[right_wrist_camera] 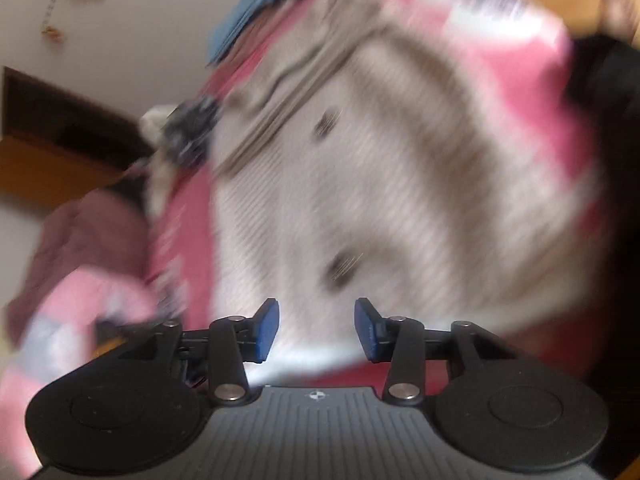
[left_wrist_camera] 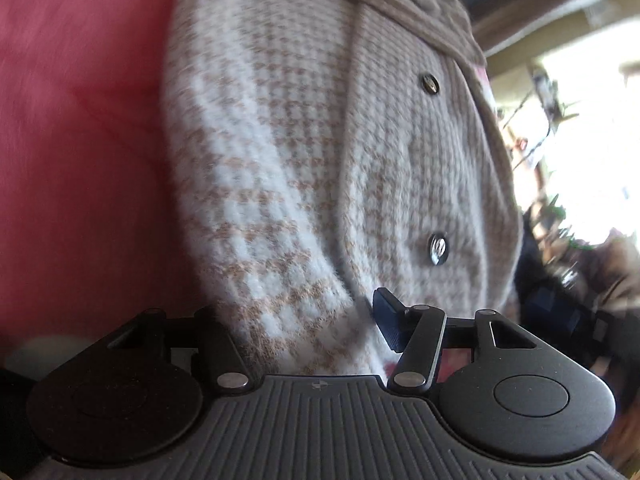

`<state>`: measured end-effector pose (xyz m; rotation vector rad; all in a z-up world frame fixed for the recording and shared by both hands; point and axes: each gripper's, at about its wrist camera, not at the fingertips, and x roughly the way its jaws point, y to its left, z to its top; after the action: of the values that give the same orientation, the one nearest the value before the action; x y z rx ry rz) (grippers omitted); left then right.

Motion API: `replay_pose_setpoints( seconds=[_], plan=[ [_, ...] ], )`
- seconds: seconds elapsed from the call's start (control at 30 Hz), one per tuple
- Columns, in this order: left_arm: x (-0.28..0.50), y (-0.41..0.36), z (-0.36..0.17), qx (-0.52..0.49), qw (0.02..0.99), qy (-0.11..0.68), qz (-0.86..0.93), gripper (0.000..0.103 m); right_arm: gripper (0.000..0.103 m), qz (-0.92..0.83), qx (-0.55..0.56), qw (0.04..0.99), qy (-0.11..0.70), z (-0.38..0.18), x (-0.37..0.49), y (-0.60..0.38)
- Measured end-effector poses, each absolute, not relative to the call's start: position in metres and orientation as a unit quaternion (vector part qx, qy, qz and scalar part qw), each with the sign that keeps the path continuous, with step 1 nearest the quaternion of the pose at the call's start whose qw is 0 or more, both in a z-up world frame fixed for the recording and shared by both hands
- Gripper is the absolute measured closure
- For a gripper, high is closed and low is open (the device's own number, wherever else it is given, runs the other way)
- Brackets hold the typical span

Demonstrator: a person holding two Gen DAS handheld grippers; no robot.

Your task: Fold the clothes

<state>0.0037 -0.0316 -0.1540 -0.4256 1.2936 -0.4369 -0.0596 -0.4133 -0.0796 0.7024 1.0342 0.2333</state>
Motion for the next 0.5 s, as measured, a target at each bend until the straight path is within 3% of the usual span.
replay_pose_setpoints(
  seconds=[0.1,0.37,0.5],
  plan=[
    [-0.002,-0.035,-0.152,-0.161,0.768,0.587,-0.2,0.046,0.054,0.058,0.254,0.838,0.479,-0.074,-0.043,-0.437],
    [-0.001,-0.035,-0.154,-0.162,0.769,0.59,-0.189,0.046,0.054,0.004,0.245,0.844,0.478,-0.091,-0.007,-0.483],
    [0.0,-0.041,-0.155,-0.154,0.771,0.59,-0.185,0.045,0.059,0.01,0.217,0.858,0.466,-0.092,-0.006,-0.475]
  ],
)
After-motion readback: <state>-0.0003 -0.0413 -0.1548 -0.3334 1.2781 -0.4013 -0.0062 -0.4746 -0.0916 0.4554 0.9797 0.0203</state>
